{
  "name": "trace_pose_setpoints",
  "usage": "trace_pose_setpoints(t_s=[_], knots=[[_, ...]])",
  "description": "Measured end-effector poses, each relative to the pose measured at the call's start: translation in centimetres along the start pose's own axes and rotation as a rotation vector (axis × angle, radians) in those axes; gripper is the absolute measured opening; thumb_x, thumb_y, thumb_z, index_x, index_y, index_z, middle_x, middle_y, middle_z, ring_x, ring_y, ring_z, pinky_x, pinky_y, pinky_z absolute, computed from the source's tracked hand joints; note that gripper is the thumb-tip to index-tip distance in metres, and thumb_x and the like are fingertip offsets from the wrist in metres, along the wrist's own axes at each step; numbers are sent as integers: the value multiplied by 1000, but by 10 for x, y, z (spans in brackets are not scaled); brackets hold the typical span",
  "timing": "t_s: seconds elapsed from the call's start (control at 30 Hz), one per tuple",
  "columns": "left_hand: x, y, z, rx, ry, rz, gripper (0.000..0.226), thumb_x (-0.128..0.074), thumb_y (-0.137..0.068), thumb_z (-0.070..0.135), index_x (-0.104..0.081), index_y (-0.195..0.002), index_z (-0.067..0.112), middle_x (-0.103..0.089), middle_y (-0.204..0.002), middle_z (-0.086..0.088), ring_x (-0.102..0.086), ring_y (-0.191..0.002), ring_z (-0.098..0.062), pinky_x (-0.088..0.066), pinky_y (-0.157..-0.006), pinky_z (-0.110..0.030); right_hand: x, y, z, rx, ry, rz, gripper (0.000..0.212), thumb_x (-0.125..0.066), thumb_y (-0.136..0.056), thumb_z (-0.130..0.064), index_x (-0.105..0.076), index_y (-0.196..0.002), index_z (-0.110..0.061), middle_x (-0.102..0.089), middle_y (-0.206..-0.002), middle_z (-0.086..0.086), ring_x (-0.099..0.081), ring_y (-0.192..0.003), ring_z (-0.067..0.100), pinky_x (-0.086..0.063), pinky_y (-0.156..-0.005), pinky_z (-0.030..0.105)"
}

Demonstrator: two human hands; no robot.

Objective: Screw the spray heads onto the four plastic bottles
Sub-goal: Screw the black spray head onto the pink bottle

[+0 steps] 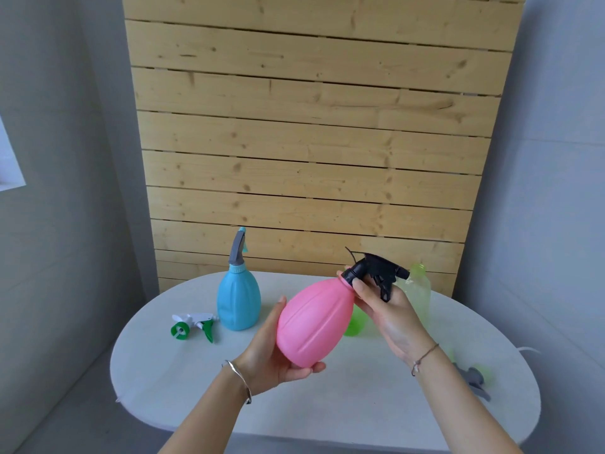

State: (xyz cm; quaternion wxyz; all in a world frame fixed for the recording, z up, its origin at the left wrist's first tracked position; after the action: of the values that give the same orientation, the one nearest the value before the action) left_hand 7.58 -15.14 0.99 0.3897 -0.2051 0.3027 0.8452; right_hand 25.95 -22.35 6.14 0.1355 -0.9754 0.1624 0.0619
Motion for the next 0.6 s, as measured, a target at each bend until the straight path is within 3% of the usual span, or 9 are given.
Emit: trace_pose_setpoints(t_s=[0.1, 0.17, 0.23, 0.33, 0.4, 0.47, 0.53, 0.6], knots=[[-1, -3, 3, -167, 44, -17, 62, -67, -65, 59, -57, -114, 23, -77, -88, -12, -71, -86, -34, -62, -63, -41, 0, -2, -4, 24, 9, 122, 24, -75, -71, -33, -75, -88, -17, -73, -103, 9, -67, -105, 22, -46, -104, 45], [-6, -2, 6, -318, -1, -31, 70, -78, -63, 49, -52, -123, 23, -77, -101, -3, -71, -97, -22, -60, -73, -34, 2, -3, -3, 29, -18, 167, 10, -71, -81, -20, -74, -88, -15, -72, -100, 10, -66, -99, 20, -46, -103, 45], [-7, -3, 6, -368, -51, -51, 81, -86, -58, 43, -50, -127, 18, -74, -109, -1, -69, -102, -17, -59, -78, -30, 1, -2, -2, 25, -29, 176, 10, -67, -84, -16, -72, -92, -12, -71, -102, 11, -65, -101, 21, -45, -105, 46], [-4, -1, 6, -206, -77, -19, 60, -63, -73, 64, -55, -118, 25, -74, -105, -12, -70, -96, -31, -60, -79, -46, -1, -1, 0, 17, -16, 178, 17, -68, -84, -17, -71, -98, -8, -71, -109, 16, -63, -110, 27, -43, -106, 46], [-1, 0, 6, -164, -153, 21, 60, -46, -74, 72, -54, -115, 28, -68, -115, -18, -70, -96, -37, -62, -69, -44, -1, -1, 0, 9, -17, 179, 20, -68, -83, -18, -70, -99, -6, -70, -109, 16, -64, -109, 27, -43, -106, 46], [-1, 3, 7, -230, -182, 26, 63, -54, -71, 65, -49, -123, 30, -58, -128, -17, -70, -98, -34, -62, -71, -37, 1, -2, 0, -1, -41, 187, 19, -67, -84, -16, -70, -100, -6, -70, -107, 14, -64, -105, 24, -44, -106, 44], [-1, 5, 10, -344, -138, 30, 83, -73, -68, 52, -37, -138, 29, -54, -136, -10, -68, -105, -25, -59, -81, -30, 4, -2, 0, -8, -80, 190, 14, -67, -85, -14, -71, -97, -8, -70, -106, 13, -64, -104, 22, -44, -106, 43], [-2, 5, 12, -372, -131, 1, 91, -82, -59, 51, -42, -136, 21, -67, -124, -3, -68, -106, -15, -57, -81, -24, 3, -2, 0, -2, -83, 178, 12, -67, -84, -14, -71, -95, -10, -70, -104, 12, -63, -104, 22, -44, -106, 44]])
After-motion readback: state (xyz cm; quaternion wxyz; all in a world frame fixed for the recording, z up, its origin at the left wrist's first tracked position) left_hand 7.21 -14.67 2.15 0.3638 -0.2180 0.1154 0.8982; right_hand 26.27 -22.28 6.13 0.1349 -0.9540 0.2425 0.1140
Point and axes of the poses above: each hand's wrist, its own y-axis away from the middle knuckle, its own x-axis out of the back of the hand, z = x × y, the point moved 1 cm from there along -y, towards the middle knuckle
